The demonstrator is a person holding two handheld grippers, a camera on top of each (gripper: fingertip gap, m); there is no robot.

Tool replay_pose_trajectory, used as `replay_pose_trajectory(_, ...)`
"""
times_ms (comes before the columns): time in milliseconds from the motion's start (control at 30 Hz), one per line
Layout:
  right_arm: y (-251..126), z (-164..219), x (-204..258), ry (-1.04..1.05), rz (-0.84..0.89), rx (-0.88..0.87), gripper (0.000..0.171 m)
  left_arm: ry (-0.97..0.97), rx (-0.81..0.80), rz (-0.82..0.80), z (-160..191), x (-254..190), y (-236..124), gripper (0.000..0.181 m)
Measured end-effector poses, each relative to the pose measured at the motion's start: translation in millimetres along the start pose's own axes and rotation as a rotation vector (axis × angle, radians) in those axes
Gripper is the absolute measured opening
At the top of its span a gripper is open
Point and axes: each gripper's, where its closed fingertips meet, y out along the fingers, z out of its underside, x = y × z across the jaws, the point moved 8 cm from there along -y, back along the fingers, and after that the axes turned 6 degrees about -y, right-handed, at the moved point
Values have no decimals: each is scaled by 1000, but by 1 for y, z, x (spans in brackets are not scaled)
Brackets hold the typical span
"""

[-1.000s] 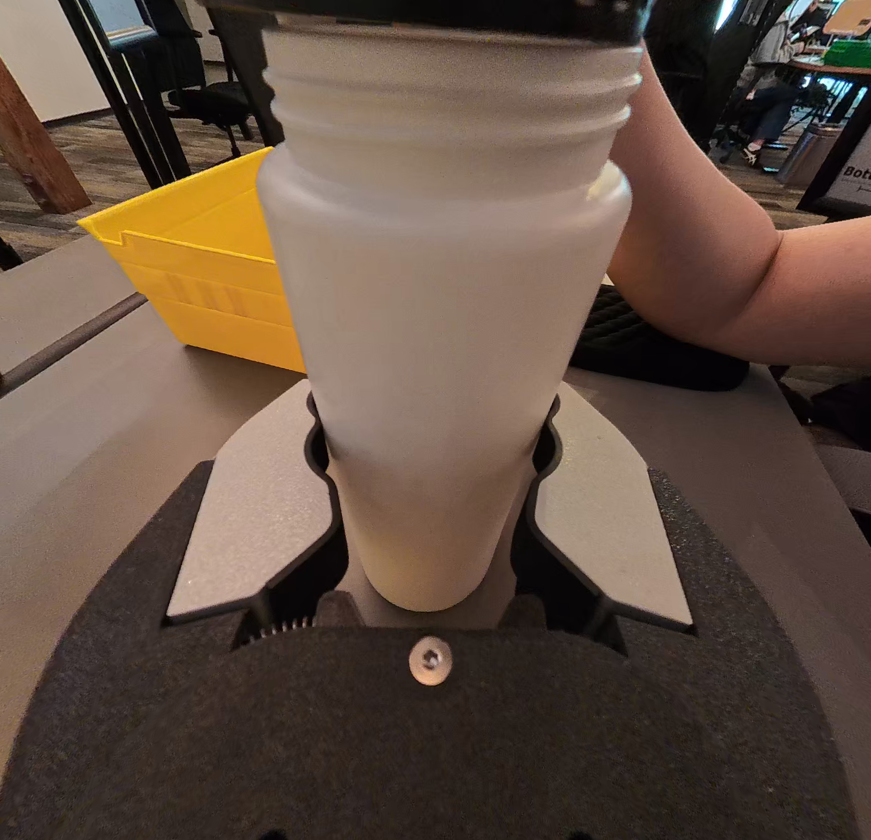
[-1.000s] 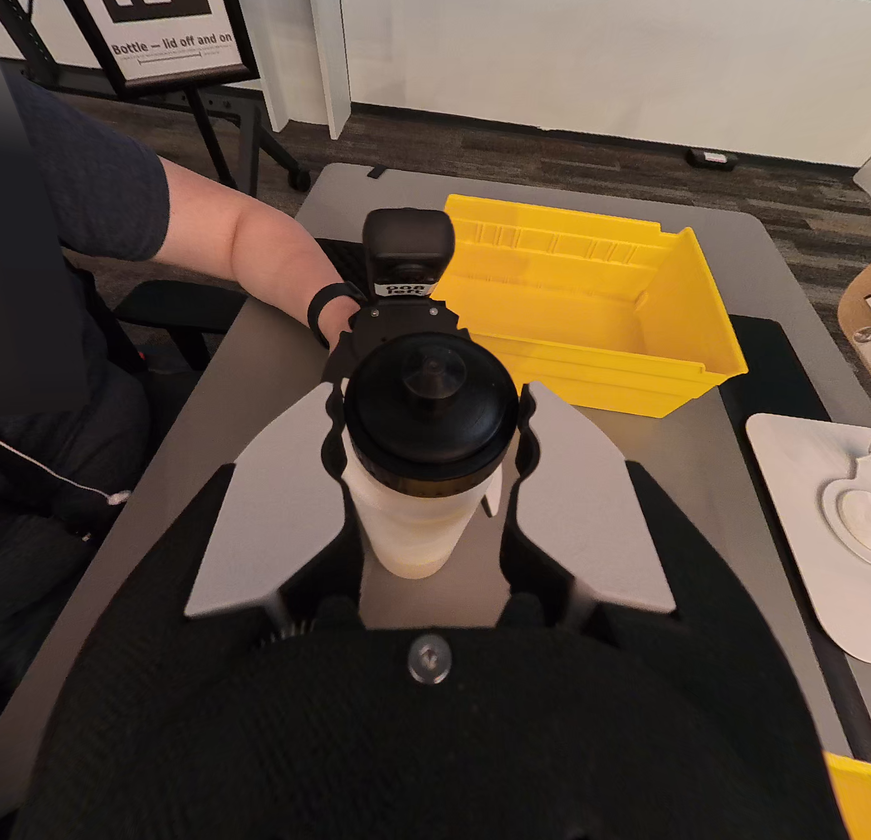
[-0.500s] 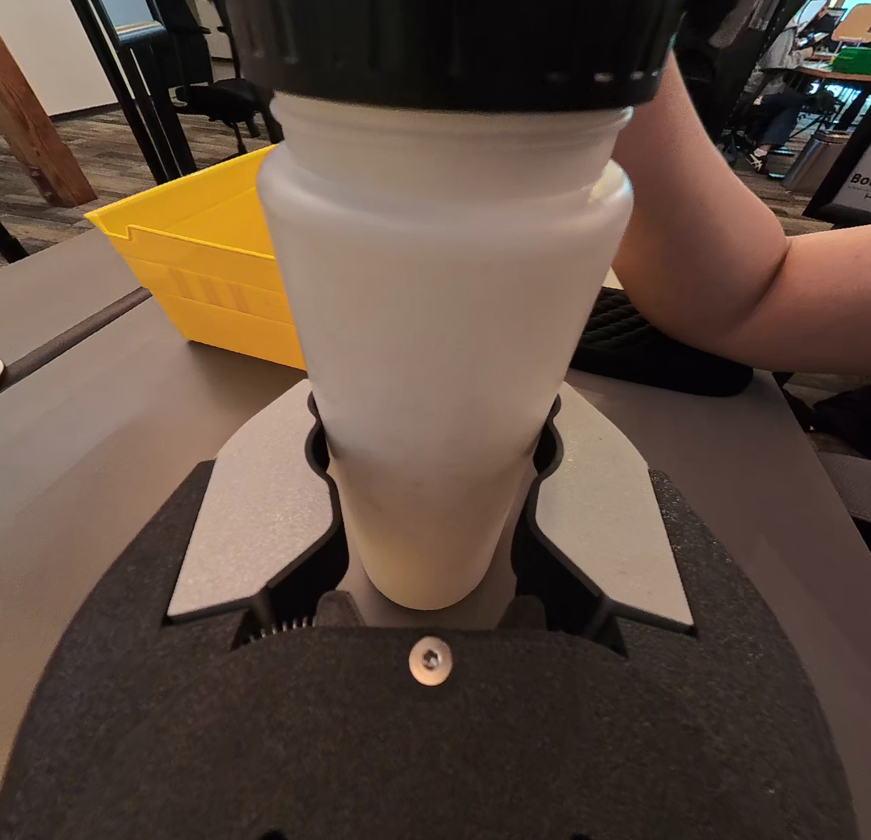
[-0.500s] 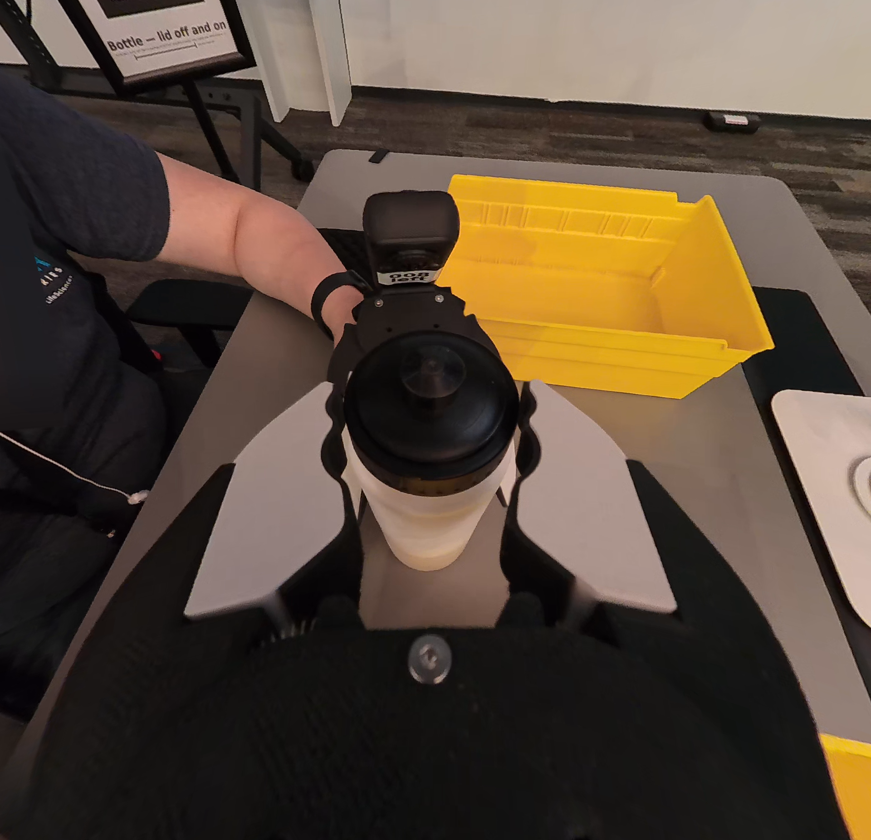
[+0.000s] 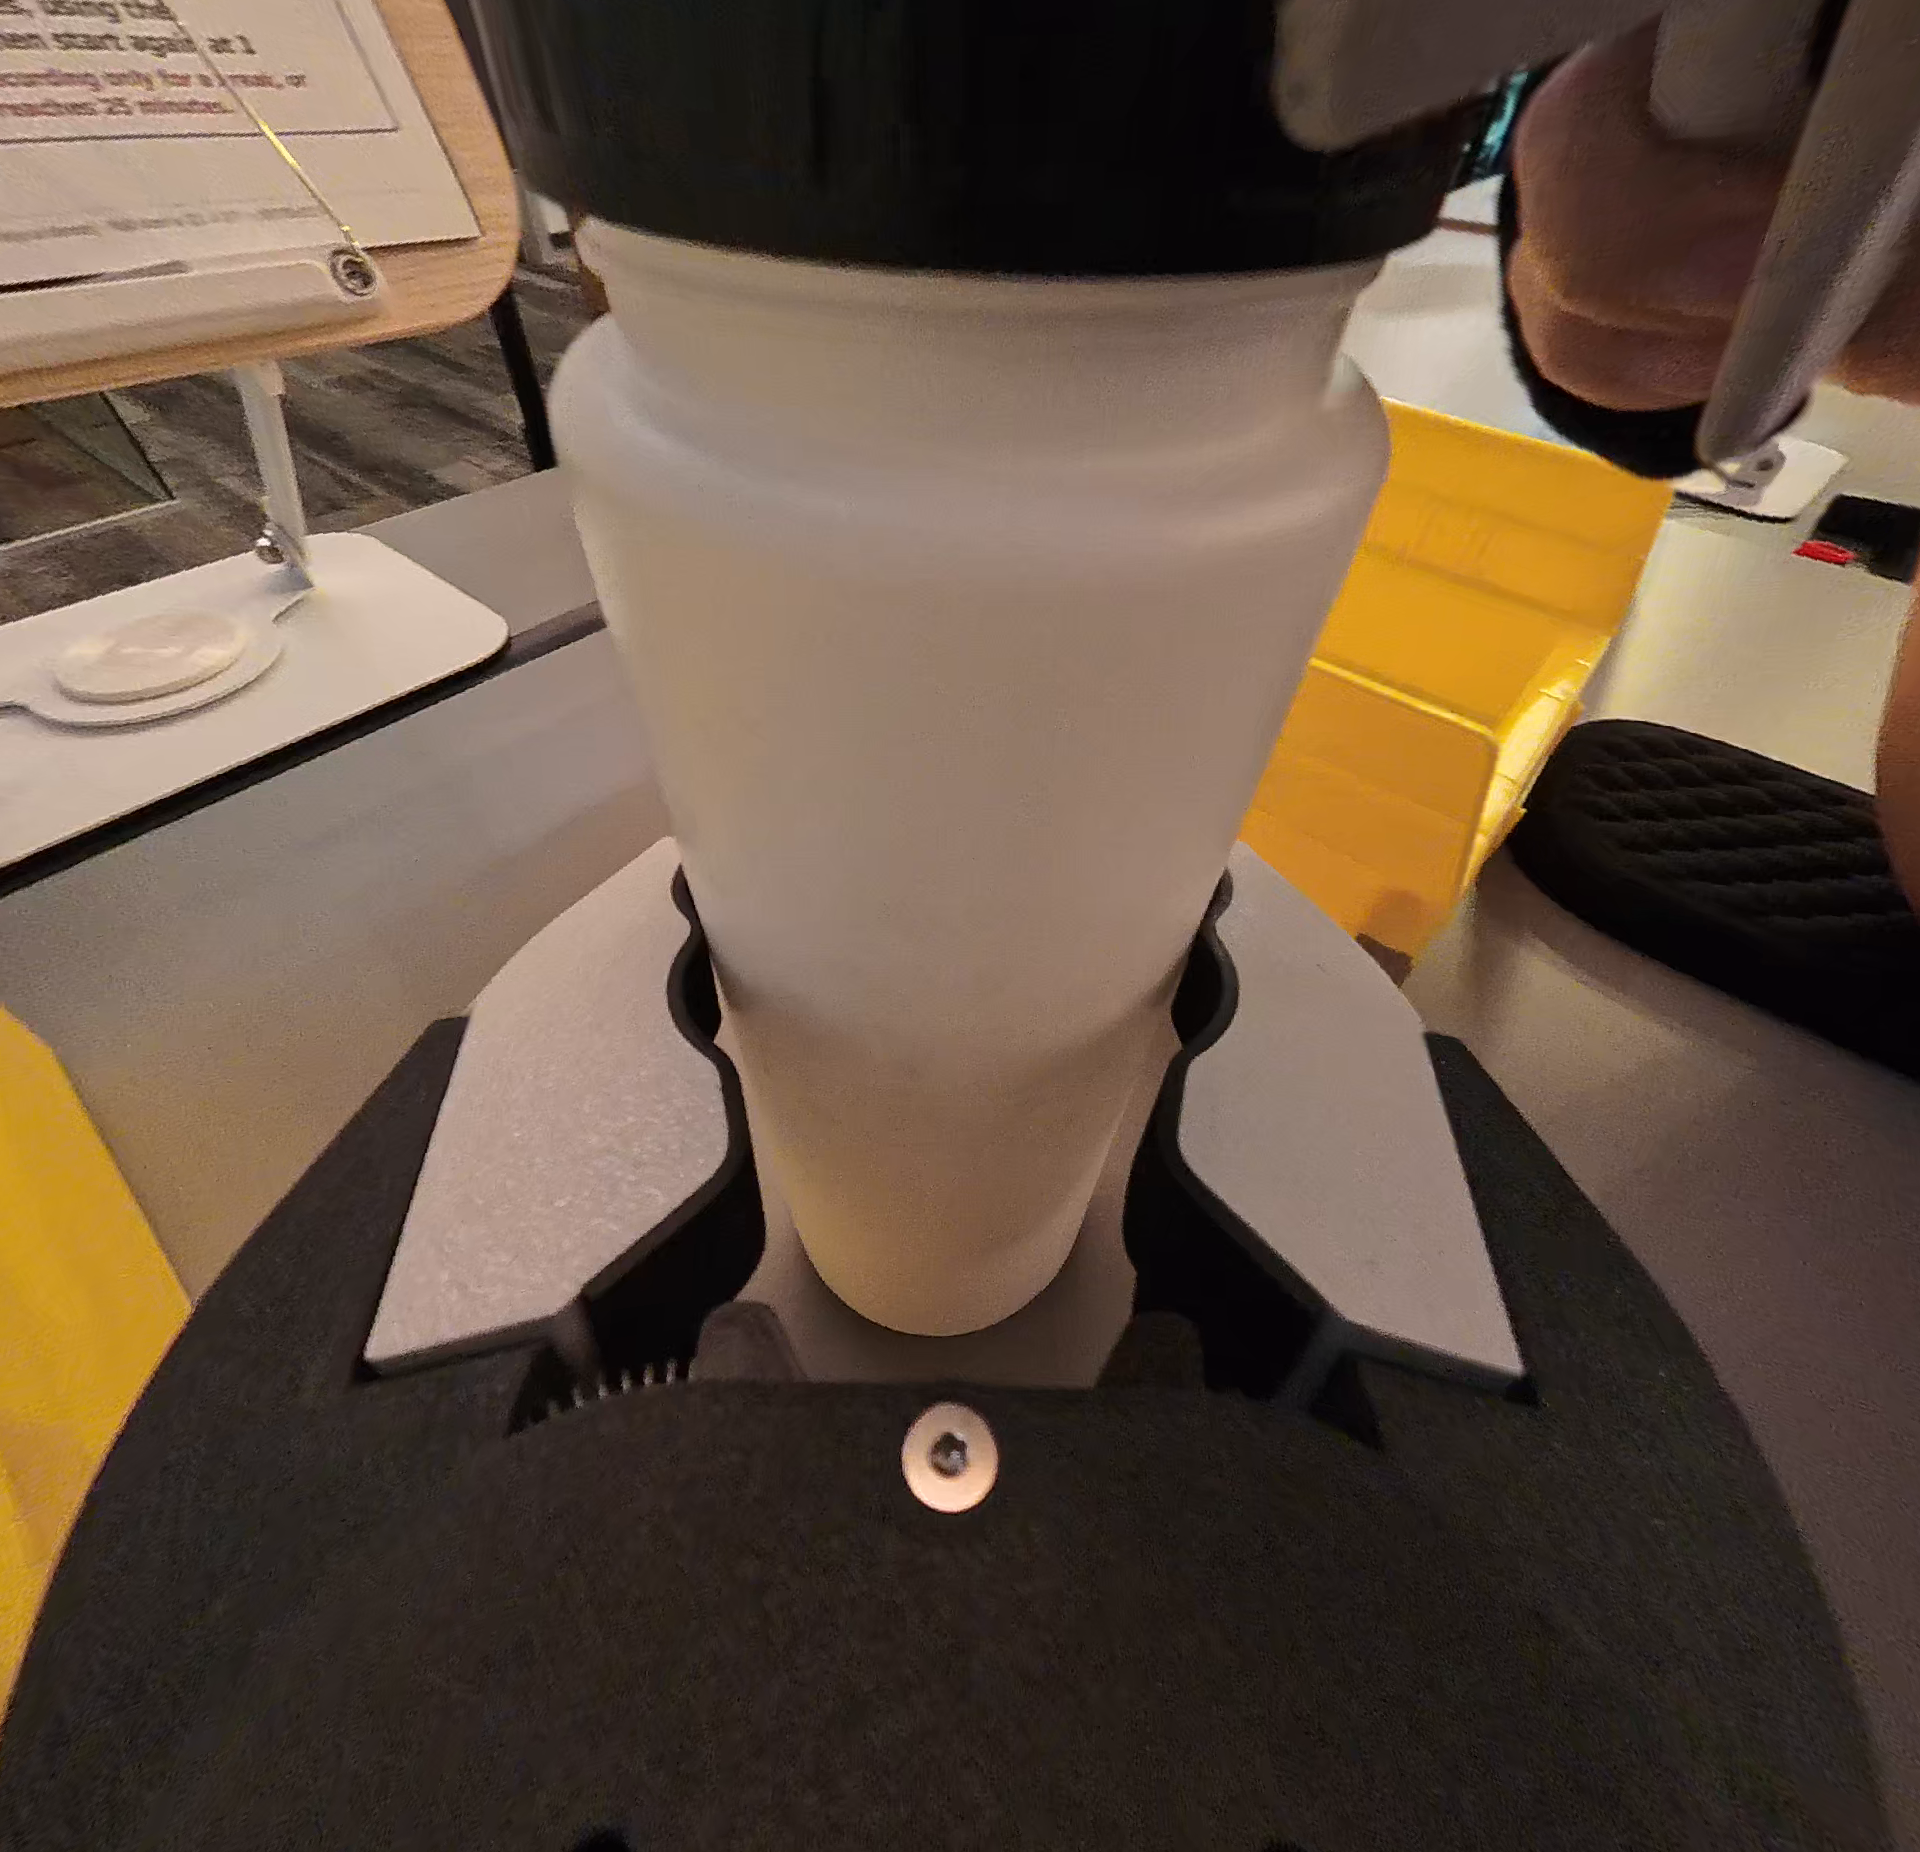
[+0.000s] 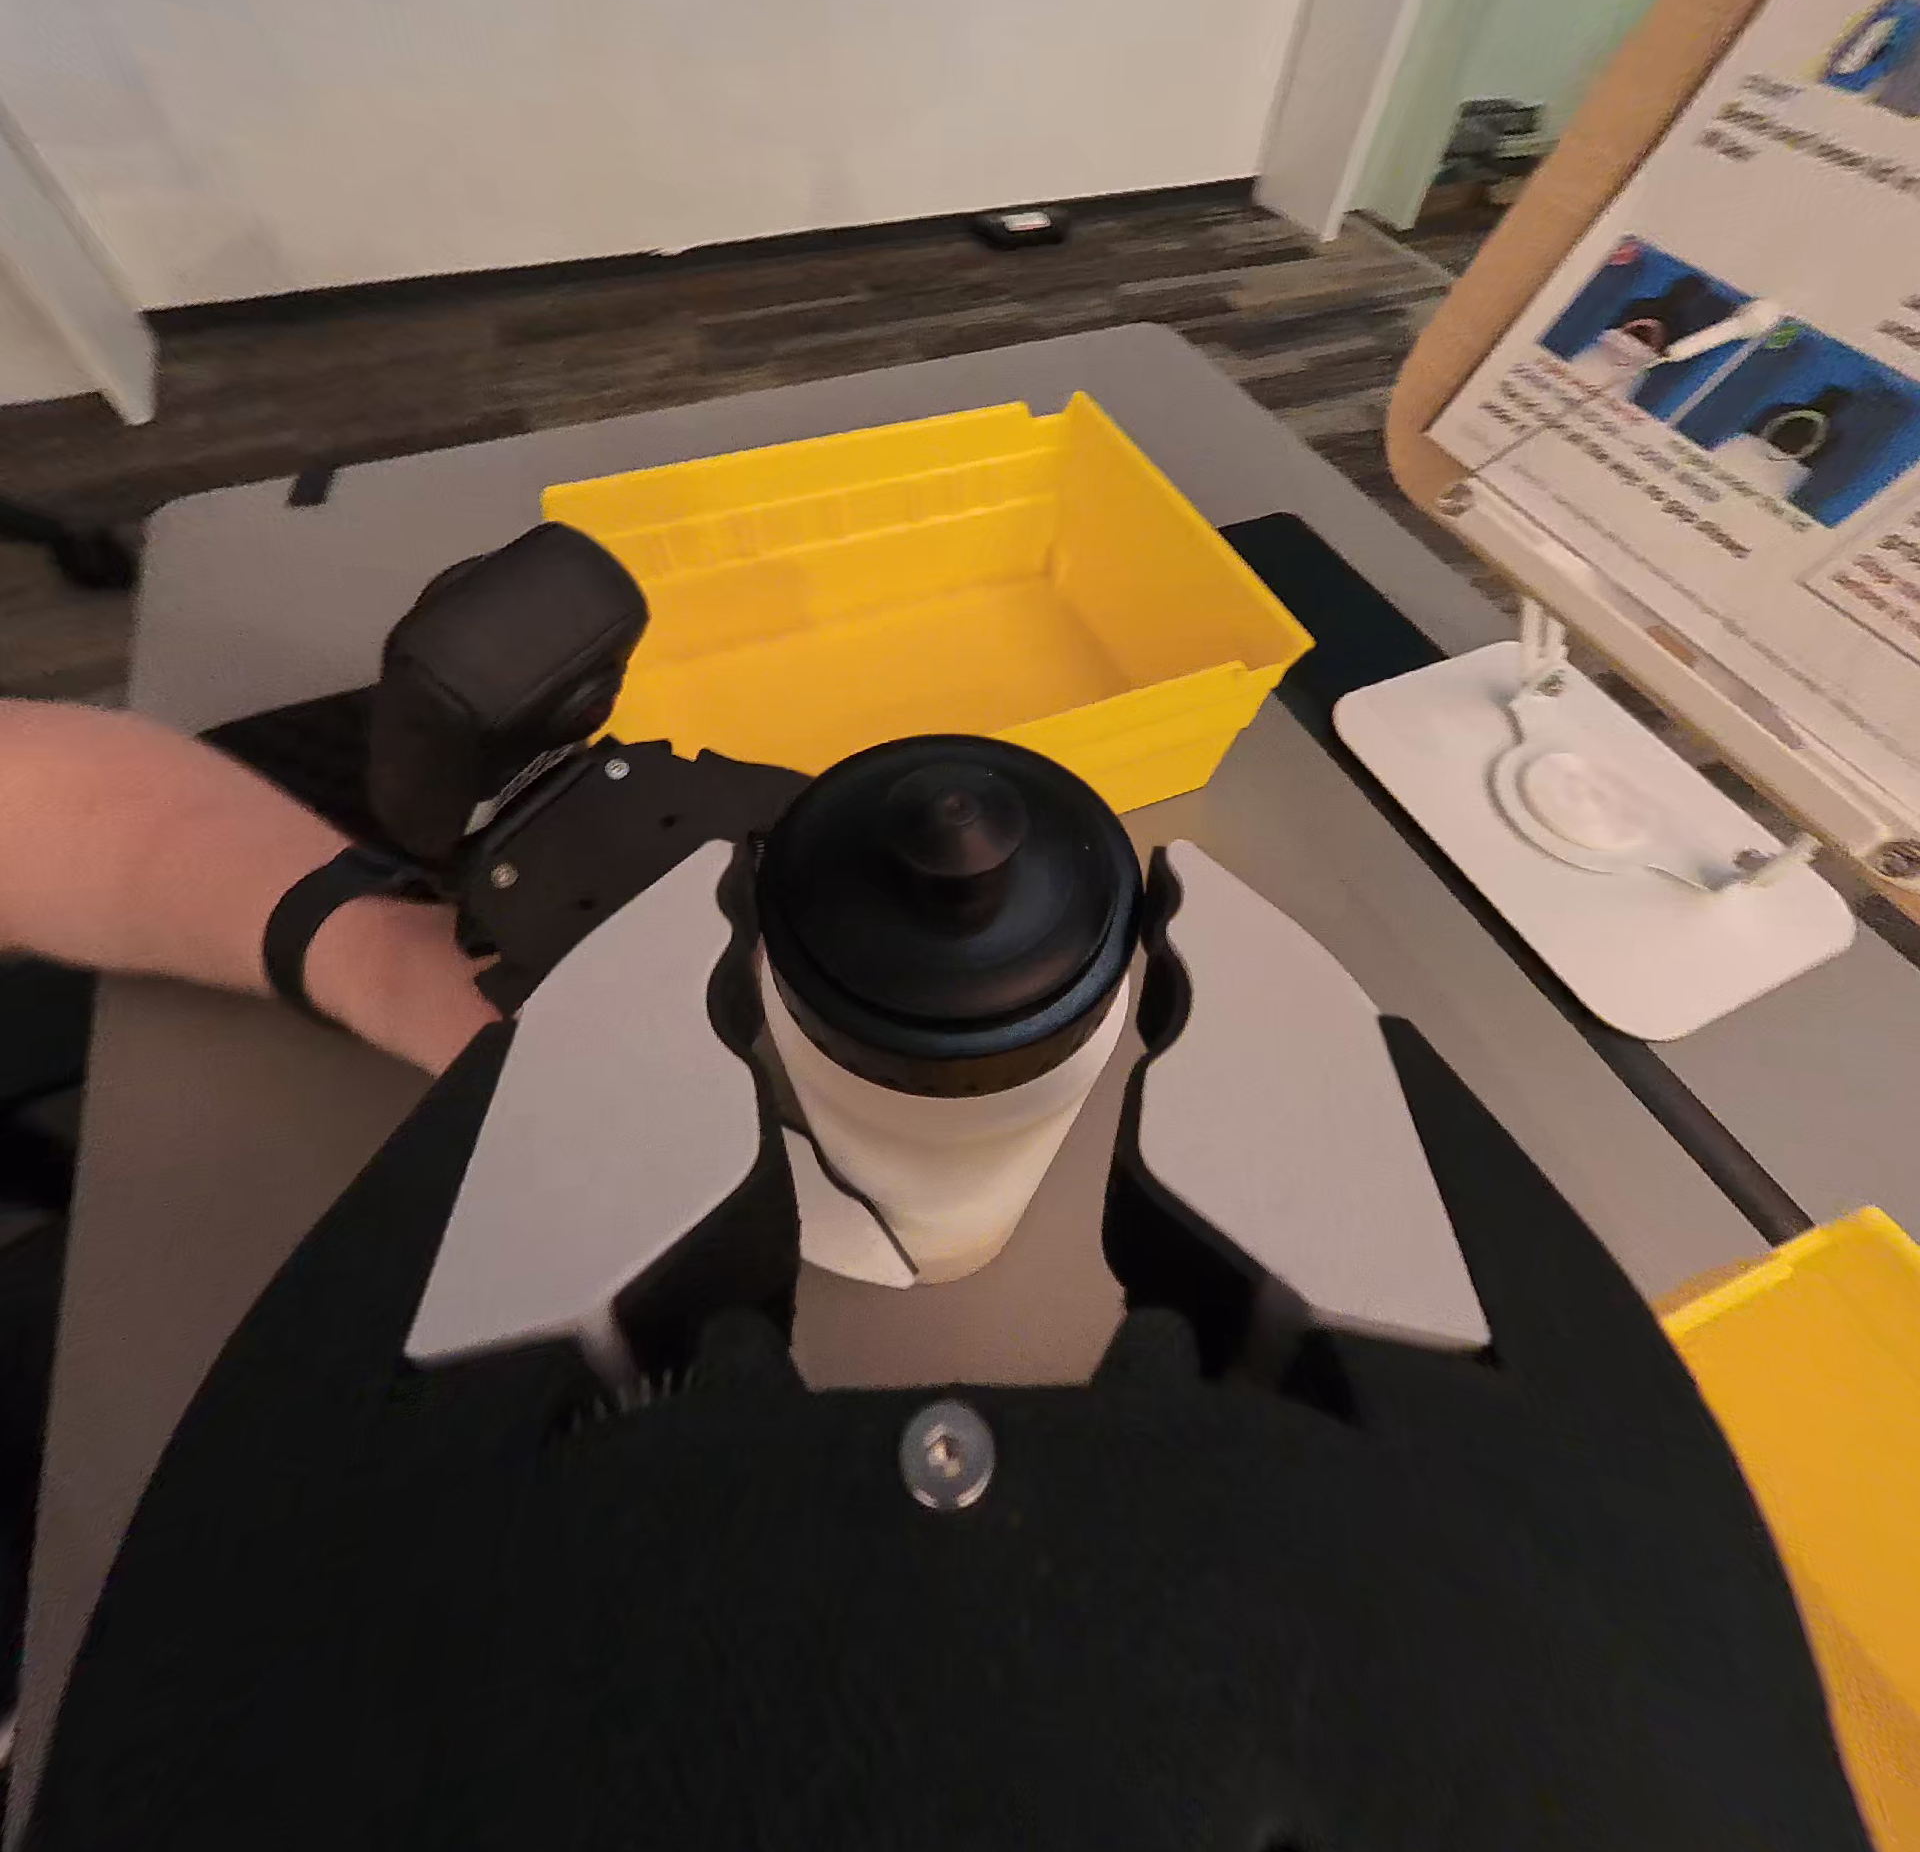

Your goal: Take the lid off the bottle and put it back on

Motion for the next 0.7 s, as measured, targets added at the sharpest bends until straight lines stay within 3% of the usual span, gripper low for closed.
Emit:
replay_pose_trajectory(133, 0, 0, 2, -17, 18, 6, 72, -1, -5, 3, 0, 0, 0, 87)
replay_pose_trajectory(200, -5, -1, -3, -21, -54, -4, 85, 8, -4, 17, 0, 0, 1, 87)
replay_pose_trajectory(400, -25, 7, -26, -120, -246, -129, 86, 24, -13, 136, 1, -6, 4, 87)
replay_pose_trajectory(567, -19, 16, -23, -122, -443, -180, 70, 42, -8, 213, 3, -13, 6, 87)
replay_pose_trajectory(700, -17, 15, -21, -89, -422, -154, 70, 29, 0, 192, 2, -13, 5, 87)
